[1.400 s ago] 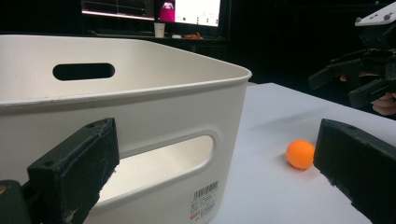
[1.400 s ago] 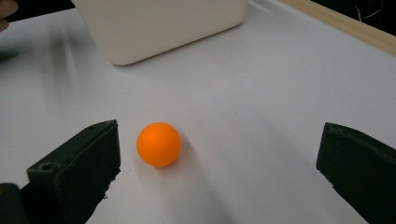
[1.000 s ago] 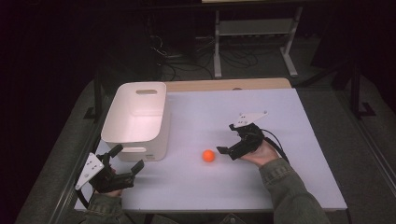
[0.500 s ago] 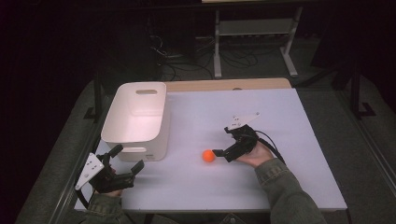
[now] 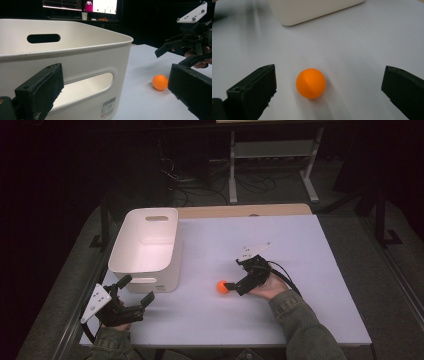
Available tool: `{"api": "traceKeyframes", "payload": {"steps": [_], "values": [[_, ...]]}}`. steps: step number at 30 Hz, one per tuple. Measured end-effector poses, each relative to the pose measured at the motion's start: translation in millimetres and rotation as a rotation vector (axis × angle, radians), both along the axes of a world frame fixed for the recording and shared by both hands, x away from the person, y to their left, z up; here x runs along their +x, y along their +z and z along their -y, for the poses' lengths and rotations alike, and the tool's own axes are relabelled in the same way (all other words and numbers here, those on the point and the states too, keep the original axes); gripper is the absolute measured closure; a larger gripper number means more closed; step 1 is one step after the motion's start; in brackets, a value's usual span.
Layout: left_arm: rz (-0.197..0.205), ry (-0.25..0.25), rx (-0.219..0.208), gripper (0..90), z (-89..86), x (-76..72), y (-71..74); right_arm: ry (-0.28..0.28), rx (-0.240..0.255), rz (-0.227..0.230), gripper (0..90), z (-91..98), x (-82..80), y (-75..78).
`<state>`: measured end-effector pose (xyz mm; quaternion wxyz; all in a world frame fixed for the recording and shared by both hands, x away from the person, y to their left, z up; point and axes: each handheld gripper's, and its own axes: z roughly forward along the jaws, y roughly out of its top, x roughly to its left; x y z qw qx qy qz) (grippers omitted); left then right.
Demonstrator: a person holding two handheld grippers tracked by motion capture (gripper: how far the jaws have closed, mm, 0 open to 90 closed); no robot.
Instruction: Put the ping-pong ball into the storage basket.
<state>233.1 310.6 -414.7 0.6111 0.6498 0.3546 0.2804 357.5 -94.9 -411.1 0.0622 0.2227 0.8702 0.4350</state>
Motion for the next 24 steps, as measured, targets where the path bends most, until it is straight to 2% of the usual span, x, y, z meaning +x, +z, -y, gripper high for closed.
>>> {"api": "traceKeyframes", "payload": {"steps": [24], "values": [[0.0, -0.002, 0.0, 0.0, -0.2, -0.2, 0.2, 0.057, -0.036, -0.021, 0.0, -25.8, 0.1, -12.0]]}}
